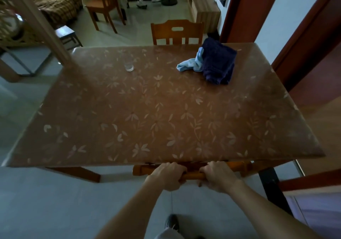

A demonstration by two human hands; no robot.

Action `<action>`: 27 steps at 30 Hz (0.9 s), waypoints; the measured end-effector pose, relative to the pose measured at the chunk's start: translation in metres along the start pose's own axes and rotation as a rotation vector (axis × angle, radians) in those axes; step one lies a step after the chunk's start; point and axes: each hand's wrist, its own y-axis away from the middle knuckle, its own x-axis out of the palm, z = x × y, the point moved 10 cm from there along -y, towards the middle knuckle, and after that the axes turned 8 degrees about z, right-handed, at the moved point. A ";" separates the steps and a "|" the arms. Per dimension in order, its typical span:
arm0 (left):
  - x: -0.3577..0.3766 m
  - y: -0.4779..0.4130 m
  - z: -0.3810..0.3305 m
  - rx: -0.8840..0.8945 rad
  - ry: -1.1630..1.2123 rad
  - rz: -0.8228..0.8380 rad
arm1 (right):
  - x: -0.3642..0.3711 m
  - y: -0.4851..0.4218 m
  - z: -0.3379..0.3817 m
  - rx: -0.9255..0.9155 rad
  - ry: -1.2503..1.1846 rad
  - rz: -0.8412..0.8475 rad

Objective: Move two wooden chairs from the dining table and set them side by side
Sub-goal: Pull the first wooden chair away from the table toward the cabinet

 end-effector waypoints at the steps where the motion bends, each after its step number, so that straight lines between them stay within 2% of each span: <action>1: -0.006 0.005 -0.001 0.010 -0.002 -0.018 | -0.007 0.003 0.001 -0.006 -0.001 -0.024; 5: -0.040 0.024 -0.010 0.070 -0.070 -0.075 | -0.049 0.020 -0.002 -0.010 -0.030 -0.107; 11: -0.058 0.060 -0.041 0.112 -0.030 -0.099 | -0.076 0.065 0.000 -0.069 -0.147 -0.052; 27: 0.083 0.191 -0.162 0.089 0.004 -0.158 | 0.013 0.248 0.079 -0.172 -0.173 -0.001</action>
